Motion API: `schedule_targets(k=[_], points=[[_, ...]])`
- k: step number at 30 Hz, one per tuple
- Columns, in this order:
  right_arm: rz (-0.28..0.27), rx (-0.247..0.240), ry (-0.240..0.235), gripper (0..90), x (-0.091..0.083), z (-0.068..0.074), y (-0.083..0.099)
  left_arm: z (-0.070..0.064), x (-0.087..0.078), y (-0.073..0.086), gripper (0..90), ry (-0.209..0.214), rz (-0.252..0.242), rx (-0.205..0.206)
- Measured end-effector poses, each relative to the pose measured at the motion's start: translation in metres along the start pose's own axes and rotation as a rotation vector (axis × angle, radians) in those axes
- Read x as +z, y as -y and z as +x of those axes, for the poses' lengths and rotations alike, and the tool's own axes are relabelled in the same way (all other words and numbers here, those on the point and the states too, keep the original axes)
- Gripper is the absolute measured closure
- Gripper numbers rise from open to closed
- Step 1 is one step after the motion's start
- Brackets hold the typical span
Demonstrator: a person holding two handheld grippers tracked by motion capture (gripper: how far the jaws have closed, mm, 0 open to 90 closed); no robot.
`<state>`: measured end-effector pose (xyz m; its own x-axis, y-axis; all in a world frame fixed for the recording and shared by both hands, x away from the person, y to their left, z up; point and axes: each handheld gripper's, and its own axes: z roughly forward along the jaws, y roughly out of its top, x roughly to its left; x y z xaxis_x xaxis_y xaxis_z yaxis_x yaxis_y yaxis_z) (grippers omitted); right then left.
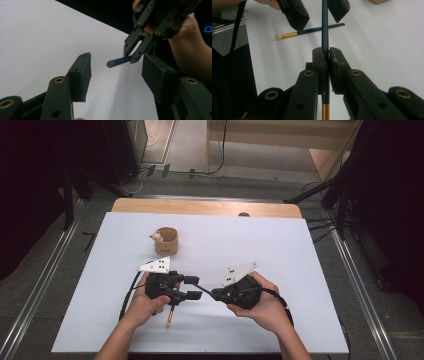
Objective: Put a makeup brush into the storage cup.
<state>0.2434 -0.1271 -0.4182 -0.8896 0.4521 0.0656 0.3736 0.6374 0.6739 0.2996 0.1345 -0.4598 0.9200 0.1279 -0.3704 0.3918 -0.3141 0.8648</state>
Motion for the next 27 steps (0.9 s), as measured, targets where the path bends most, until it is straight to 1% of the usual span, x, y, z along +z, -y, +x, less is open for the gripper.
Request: schedule_targets(k=[1,3,5,6,7,10,11,12,13,17,20,22,25,27], points=[[0.001,-0.001,-0.003,85.5,0.0006,0.0003,-0.0001,0.0008,0.0,-0.0002,45.5,0.005,0.001,-0.008],[0.001,-0.011,-0.005,85.5,0.0018,0.0007,-0.0003,0.0033,-0.0004,-0.0003,49.6,0.037,0.003,-0.017],[0.002,-0.015,-0.009,85.5,0.0024,0.001,-0.0004,0.0036,-0.0002,-0.0003,53.4,0.044,0.007,-0.018],[0.003,-0.016,-0.011,85.5,0.0025,0.0011,-0.0004,0.0043,0.0,-0.0004,55.8,0.054,0.017,-0.017],[0.003,-0.018,-0.014,85.5,0.0026,0.0012,-0.0003,0.0055,0.0008,-0.0004,56.0,0.076,0.025,-0.031],[0.003,-0.022,-0.019,85.5,0.003,0.0014,-0.0004,0.0062,0.0006,-0.0005,58.5,0.087,0.024,-0.037],[0.003,-0.023,-0.022,85.5,0.0031,0.0016,-0.0005,0.0073,0.0001,-0.0007,59.8,0.102,0.027,-0.044],[0.004,-0.023,-0.023,85.5,0.0033,0.0016,-0.0005,0.0073,0.0001,-0.0007,60.5,0.102,0.027,-0.044],[0.004,-0.023,-0.023,85.5,0.0033,0.0016,-0.0005,0.0081,-0.0001,-0.0007,60.5,0.114,0.028,-0.047],[0.008,-0.028,-0.026,85.5,0.0041,0.0017,-0.0004,0.0088,-0.0004,-0.0009,64.2,0.126,0.04,-0.055],[0.004,-0.028,-0.026,85.5,0.0042,0.0024,-0.0008,0.0091,0.0003,-0.0007,65.2,0.121,0.044,-0.06],[0.005,-0.03,-0.027,85.5,0.0041,0.0021,-0.0005,0.0095,0.0003,-0.0007,66.9,0.128,0.054,-0.059],[0.009,-0.025,-0.03,85.5,0.0044,0.0018,-0.0001,0.01,0.0002,-0.0007,68.4,0.125,0.056,-0.064],[0.008,-0.026,-0.03,85.5,0.005,0.0011,0.0002,0.0104,0.0004,-0.0005,70.4,0.132,0.058,-0.068]])
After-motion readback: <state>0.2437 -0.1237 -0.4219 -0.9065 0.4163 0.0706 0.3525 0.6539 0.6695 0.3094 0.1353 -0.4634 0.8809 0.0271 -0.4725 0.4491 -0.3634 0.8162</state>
